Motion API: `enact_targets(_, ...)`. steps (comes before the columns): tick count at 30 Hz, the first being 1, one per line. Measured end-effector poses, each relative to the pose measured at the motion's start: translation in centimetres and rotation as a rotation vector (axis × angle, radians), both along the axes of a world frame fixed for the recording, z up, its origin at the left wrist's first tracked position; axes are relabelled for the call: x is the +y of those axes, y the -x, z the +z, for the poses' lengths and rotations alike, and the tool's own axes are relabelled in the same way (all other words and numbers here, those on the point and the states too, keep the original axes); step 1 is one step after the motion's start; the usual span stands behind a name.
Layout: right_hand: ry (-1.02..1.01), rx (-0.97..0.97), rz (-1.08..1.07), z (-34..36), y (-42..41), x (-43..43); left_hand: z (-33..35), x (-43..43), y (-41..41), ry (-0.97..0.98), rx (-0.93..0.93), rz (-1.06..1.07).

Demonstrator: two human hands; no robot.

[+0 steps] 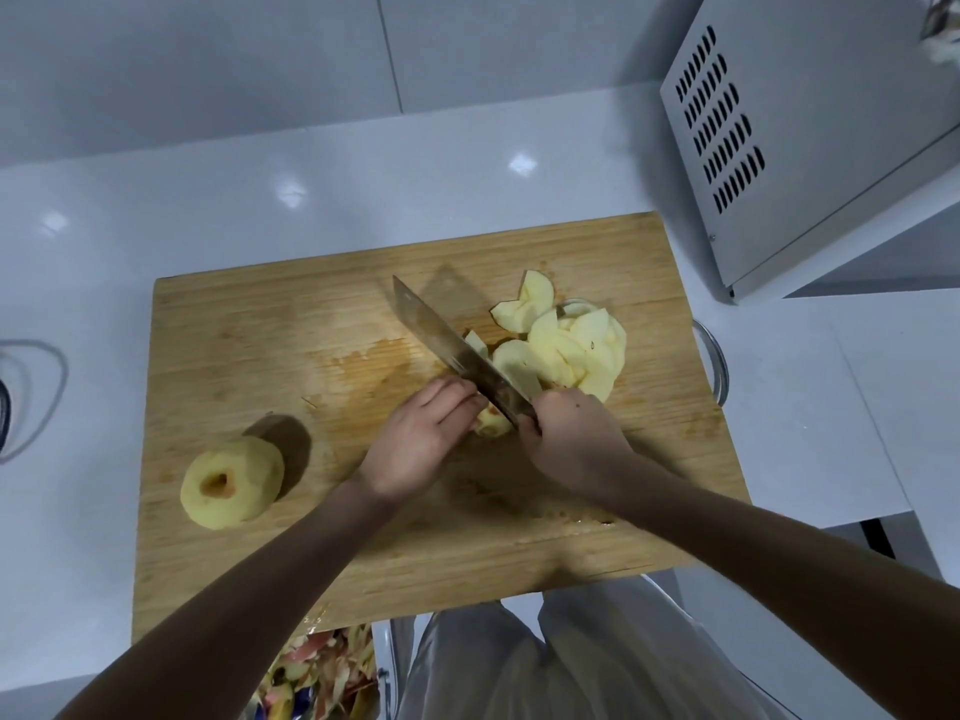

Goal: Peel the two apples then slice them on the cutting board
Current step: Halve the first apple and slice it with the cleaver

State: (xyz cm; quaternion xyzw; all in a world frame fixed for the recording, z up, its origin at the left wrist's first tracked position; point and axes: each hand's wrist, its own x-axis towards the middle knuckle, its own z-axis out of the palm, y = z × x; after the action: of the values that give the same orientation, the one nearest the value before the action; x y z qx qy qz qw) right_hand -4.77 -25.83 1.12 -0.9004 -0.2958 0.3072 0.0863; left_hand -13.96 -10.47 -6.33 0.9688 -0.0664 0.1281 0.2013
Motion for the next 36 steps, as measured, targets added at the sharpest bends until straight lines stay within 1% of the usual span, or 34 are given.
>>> enact_targets(3,-0.039,0.009,-0.020,0.7,-0.3,-1.1,0.2,-0.2,0.1,0.020,-0.027,0.008)
enact_targets(5,-0.047,-0.013,0.004,1.7,-0.1,-1.7,0.4,-0.3,0.0,0.023,-0.023,0.015)
enact_targets(9,-0.016,-0.071,0.078,3.0,0.5,-2.3,0.4,-0.3,-0.1,0.023,-0.007,0.009)
enact_targets(16,0.008,-0.113,0.131,3.0,0.8,-2.4,0.1,-0.1,-0.1,0.039,-0.019,0.000)
enact_targets(22,0.028,-0.110,0.111,2.1,0.9,-1.3,-0.5,0.0,0.0,0.007,-0.046,0.000)
enact_targets(27,0.013,-0.034,0.022,-0.4,0.8,-0.4,-0.6,-0.1,0.0,-0.001,-0.047,0.014)
enact_targets(30,-0.021,0.020,-0.024,0.3,0.2,-1.1,-0.4,-0.2,0.2,0.033,-0.038,0.037)
enact_targets(32,-0.050,0.011,-0.015,1.5,0.2,-1.7,-0.4,-0.3,0.2,0.041,-0.035,0.046)
enact_targets(36,-0.056,-0.076,0.068,2.9,0.9,-2.2,-0.2,-0.3,0.1,0.042,-0.028,0.052)
